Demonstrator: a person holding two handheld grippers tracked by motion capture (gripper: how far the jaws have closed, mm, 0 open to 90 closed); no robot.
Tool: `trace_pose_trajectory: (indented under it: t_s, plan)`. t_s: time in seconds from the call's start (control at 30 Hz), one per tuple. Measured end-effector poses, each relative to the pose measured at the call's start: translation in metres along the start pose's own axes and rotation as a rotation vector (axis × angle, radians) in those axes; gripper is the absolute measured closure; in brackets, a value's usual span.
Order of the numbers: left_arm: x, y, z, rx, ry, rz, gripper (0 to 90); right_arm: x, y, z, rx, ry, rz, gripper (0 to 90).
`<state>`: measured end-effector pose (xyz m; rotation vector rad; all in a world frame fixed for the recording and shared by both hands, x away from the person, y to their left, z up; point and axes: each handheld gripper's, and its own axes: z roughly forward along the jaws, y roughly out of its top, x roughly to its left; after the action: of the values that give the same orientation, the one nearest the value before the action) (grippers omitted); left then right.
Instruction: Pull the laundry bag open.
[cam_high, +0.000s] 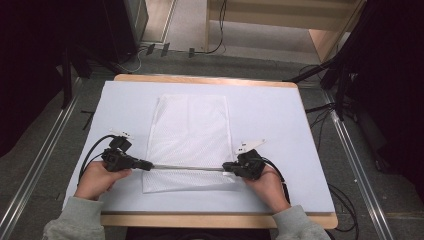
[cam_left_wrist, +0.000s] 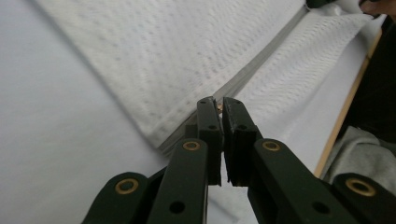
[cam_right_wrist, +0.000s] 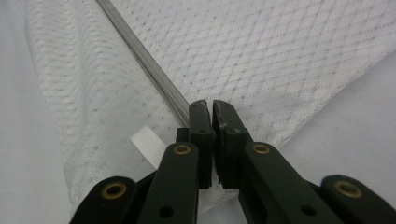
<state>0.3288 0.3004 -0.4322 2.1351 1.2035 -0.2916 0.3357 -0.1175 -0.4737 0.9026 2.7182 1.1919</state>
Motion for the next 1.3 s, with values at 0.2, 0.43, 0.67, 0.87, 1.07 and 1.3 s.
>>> trace_pose_trajectory:
  t_s: [0.2, 0.43, 0.67, 0.87, 1.07, 1.3]
  plan:
    - [0.012, -0.01, -0.009, -0.012, 0.047, -0.042, 88.2, 0.002, 0.001, 0.0, 0.005, -0.014, -0.023, 88.6]
    - [0.019, -0.015, -0.012, -0.05, 0.063, -0.07, 88.0, 0.006, 0.004, 0.004, 0.006, -0.013, -0.032, 88.8]
    - [0.018, -0.013, -0.01, -0.063, 0.048, -0.059, 87.3, 0.002, 0.004, 0.003, 0.008, 0.008, 0.011, 88.7]
    - [0.015, -0.014, -0.009, -0.087, 0.053, -0.016, 86.6, 0.0, 0.002, 0.0, 0.018, 0.013, 0.034, 89.1]
    - [0.013, -0.013, -0.009, -0.095, 0.037, 0.002, 84.4, 0.004, 0.001, -0.004, 0.044, 0.006, 0.019, 89.1]
    - [0.01, -0.013, -0.011, -0.115, 0.012, 0.017, 68.9, 0.004, -0.001, -0.008, 0.064, 0.049, 0.047, 83.2]
